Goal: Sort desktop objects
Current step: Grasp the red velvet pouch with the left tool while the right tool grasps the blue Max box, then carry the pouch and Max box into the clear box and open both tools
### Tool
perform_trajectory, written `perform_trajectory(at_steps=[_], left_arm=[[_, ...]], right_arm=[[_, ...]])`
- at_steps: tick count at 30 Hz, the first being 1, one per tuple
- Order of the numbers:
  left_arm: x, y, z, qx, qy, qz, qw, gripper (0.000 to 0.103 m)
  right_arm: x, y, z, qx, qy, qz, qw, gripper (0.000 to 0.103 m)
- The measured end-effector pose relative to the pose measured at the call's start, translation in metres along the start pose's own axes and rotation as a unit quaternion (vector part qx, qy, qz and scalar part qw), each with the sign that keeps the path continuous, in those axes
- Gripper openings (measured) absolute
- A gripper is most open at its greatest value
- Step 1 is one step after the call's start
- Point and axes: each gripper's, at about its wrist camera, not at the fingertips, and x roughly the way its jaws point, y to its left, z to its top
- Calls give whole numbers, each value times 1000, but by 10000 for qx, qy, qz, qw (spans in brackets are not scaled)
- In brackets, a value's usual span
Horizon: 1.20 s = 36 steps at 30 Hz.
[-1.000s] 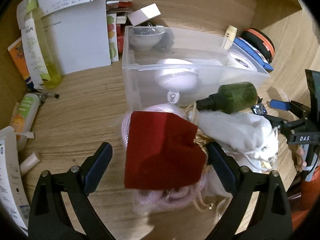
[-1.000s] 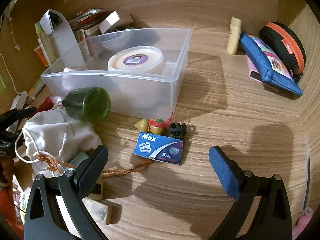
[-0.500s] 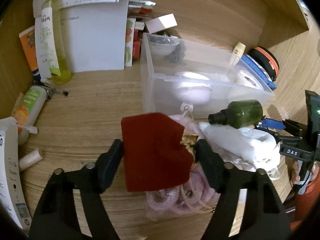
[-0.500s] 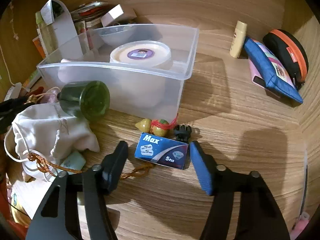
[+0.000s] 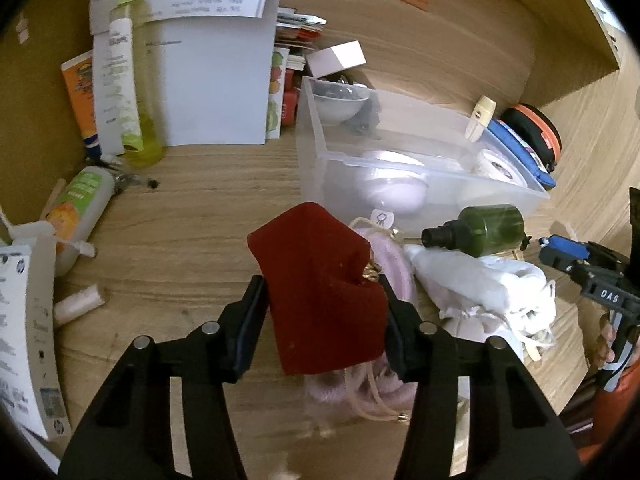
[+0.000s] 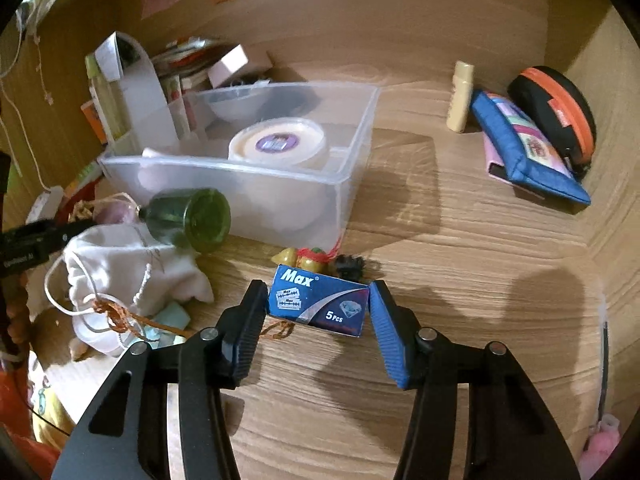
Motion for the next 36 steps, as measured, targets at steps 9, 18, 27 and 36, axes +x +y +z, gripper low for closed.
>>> perform_trajectory(at_steps=[9,18,27,36], left_arm=[[-28,-4,6,-49,-327,-8,9995,52],[-44,-15,34,11,-739,-156,9971,52],[-43,-29,75,51,-981,-321,9946,52],[-26,-48,122,222,-1074,-296,9935,52]], right_arm=[[-23,-6,11,50,-345,42,9994,49],[-37,-7,29,6,-677,138,9976,49],[-39,-2,56,-132,-938,331,9950,49],[-25,17,97,-336,-1107,574,9916,49]])
